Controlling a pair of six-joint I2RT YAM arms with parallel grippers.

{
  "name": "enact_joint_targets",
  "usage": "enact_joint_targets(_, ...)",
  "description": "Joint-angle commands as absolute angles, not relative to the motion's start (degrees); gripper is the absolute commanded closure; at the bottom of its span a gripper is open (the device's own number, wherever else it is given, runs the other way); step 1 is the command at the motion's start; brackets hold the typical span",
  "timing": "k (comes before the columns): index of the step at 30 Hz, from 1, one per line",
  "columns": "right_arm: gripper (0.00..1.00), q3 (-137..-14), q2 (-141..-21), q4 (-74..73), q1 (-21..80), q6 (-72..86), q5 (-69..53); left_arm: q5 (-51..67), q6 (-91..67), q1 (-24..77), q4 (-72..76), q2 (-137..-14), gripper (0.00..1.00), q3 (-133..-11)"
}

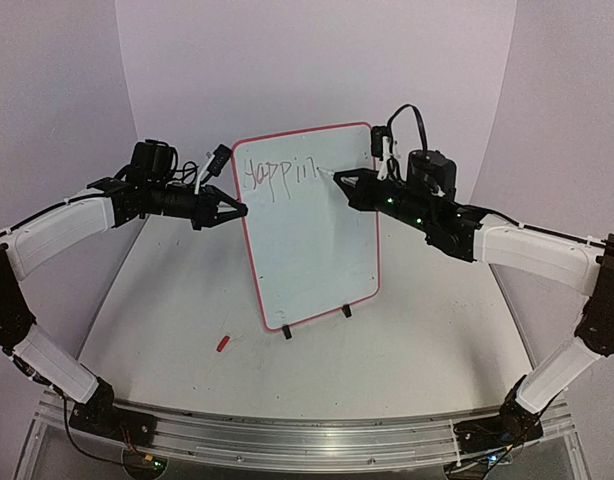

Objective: Write a sentence on the whiteboard
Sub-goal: Write on the whiteboard with the whiteboard.

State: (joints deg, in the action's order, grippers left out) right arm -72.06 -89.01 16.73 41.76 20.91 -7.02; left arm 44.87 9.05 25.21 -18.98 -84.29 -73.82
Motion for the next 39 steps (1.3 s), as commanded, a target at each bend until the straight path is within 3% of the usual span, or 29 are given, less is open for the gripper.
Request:
enact_joint_targets(1, 1.0, -74.5, -89.8, 18.5, 41.6, 20.7, -4.5, 43.0, 14.3, 26.7, -28.7, -86.3, 1.0, -72.7)
enact_joint_targets(14, 1.0, -74.9, -89.0, 18.8, 41.6, 20.4, 0.0, 42.9, 14.4, 26.7, -28.8, -86.0, 1.0, -72.7)
enact_joint_targets(39, 1.0, -73.8, -89.8, 18.4, 41.6, 21.3, -6.2, 42.9, 14.3, 26.7, -28.9, -85.9, 1.0, -72.7)
